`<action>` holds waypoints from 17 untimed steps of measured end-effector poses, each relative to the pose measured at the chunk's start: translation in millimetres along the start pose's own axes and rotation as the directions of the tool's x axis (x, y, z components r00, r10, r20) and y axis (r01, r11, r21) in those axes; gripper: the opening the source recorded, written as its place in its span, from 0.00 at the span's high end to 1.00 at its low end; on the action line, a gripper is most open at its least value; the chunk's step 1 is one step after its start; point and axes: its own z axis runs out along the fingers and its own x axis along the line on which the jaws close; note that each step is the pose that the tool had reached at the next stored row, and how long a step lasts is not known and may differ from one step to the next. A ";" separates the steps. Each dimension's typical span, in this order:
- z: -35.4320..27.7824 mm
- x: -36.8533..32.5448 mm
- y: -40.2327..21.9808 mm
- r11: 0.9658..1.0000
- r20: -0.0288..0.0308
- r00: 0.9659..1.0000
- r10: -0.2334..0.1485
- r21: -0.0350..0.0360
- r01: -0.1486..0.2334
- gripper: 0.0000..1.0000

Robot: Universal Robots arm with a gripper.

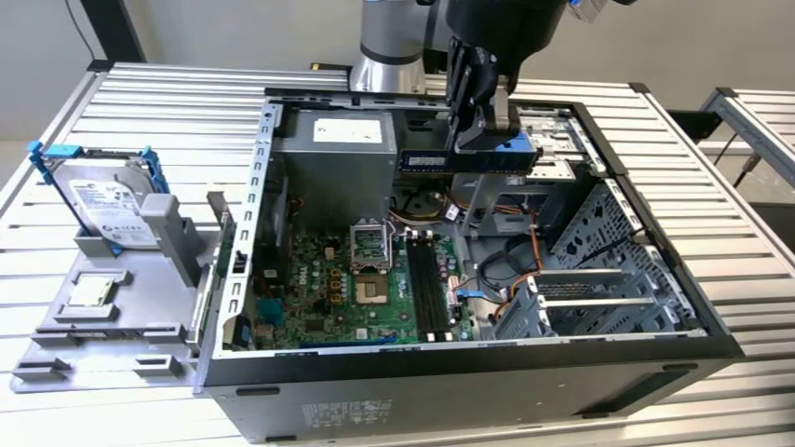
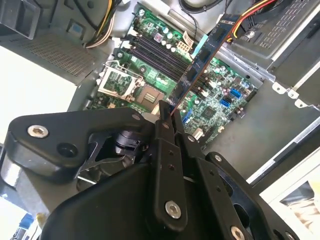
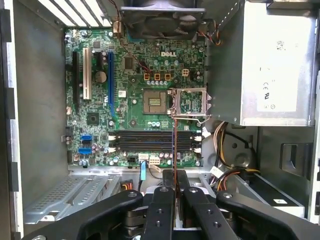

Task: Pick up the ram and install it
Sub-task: 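Insert the ram into the slot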

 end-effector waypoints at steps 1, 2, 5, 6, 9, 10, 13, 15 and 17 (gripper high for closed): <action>0.0 0.0 0.0 1.000 0.000 1.000 0.000 0.000 0.000 1.00; 0.0 0.0 0.0 1.000 0.000 1.000 0.000 0.000 0.000 1.00; 0.0 0.0 0.0 0.999 0.001 0.999 0.036 0.000 -0.036 1.00; 0.0 0.0 -0.1 0.999 0.001 0.999 0.054 0.001 -0.054 1.00; 0.0 0.0 -0.1 0.994 0.002 0.994 0.108 0.001 -0.108 1.00; 0.0 0.0 0.0 0.992 0.002 0.992 0.125 0.002 -0.125 1.00; 0.0 0.0 0.0 0.984 0.003 0.984 0.177 0.002 -0.177 1.00; 0.0 0.0 0.0 0.978 0.003 0.978 0.209 0.002 -0.209 1.00; 0.0 0.0 0.0 0.971 0.004 0.971 0.239 0.003 -0.239 1.00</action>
